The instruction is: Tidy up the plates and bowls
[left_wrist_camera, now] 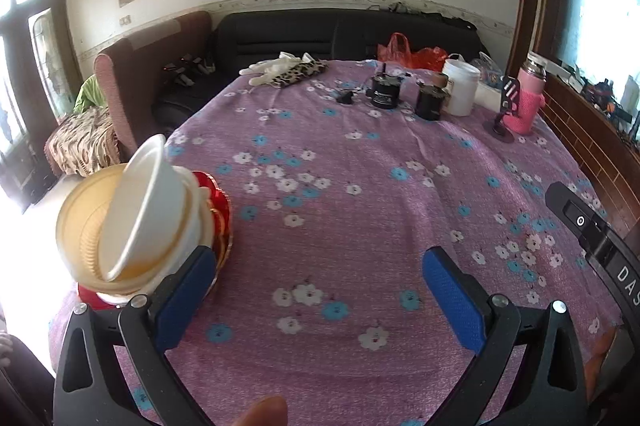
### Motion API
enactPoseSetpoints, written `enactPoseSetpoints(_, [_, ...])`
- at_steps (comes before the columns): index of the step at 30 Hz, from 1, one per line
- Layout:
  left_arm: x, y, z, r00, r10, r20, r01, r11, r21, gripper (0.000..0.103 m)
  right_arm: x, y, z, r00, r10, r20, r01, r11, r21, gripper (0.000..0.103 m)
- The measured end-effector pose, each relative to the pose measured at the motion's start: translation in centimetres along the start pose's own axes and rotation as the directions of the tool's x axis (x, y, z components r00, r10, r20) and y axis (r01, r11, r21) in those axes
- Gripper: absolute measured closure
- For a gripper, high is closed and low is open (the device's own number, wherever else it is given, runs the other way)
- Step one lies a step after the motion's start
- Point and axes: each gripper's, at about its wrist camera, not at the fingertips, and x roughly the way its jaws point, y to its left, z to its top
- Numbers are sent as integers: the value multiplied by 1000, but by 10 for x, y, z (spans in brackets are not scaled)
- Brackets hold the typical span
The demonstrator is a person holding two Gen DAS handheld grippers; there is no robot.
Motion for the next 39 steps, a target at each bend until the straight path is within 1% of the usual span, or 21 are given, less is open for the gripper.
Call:
enactPoseSetpoints(5, [-13, -34, -7, 1000, 15, -3, -15, 1000, -15, 0, 1, -20, 6, 1000, -15, -10, 15, 1000, 21, 46])
enactPoseSetpoints(8, [-23, -32, -11, 1000, 22, 0, -22, 1000, -19, 0, 2, -13, 6, 1000, 0, -23, 0, 1000, 14, 46])
enactPoseSetpoints(10, [-32, -27, -14, 1000, 21, 2, -21, 999, -37, 0, 1, 3, 6, 999, 13, -33, -13, 1000, -2, 46])
enactPoseSetpoints(12, [-40, 5, -14, 1000, -20, -2, 20, 999, -31, 0, 3, 19, 4, 999, 35, -39, -36, 999, -28, 46])
enactPoseSetpoints(15, [-50, 37, -18, 1000, -24, -5, 23, 997, -75, 0, 5, 47, -3, 996, 71, -47, -74, 996, -58, 46])
enactPoseSetpoints(18, [-55, 88, -19, 1000, 1, 6, 0, 993, -116, 0, 7, 73, -12, 993, 105, -60, -109, 991, -79, 46])
enactPoseSetpoints(19, [-60, 98, -23, 999, 33, 8, -32, 989, -146, 0, 8, 82, -16, 991, 114, -65, -119, 989, -87, 46])
enactPoseSetpoints(21, [-54, 136, -17, 1000, 25, 3, -25, 988, -155, 0, 9, 97, -23, 989, 127, -75, -134, 985, -105, 46])
enactPoseSetpoints(24, [-47, 177, -11, 1000, 25, -8, -26, 987, -160, 0, 10, 119, -33, 985, 147, -93, -158, 979, -129, 46])
enactPoseSetpoints(27, [-48, 192, -14, 999, 47, -15, -49, 984, -169, 0, 10, 140, -44, 980, 163, -110, -180, 970, -161, 46])
enactPoseSetpoints(29, [-41, 204, -8, 999, 45, -20, -48, 986, -162, 0, 10, 151, -51, 979, 168, -119, -188, 965, -184, 46])
enactPoseSetpoints(34, [-26, 229, 2, 999, 24, -27, -28, 989, -147, 0, 9, 166, -64, 975, 176, -135, -201, 959, -201, 46])
enactPoseSetpoints(36, [-14, 246, 14, 1000, -6, -28, 3, 992, -125, 0, 9, 167, -63, 975, 176, -139, -202, 958, -205, 46])
enactPoseSetpoints(39, [-8, 262, 20, 999, -32, -25, 30, 994, -109, 0, 8, 167, -64, 975, 177, -132, -202, 958, -205, 46])
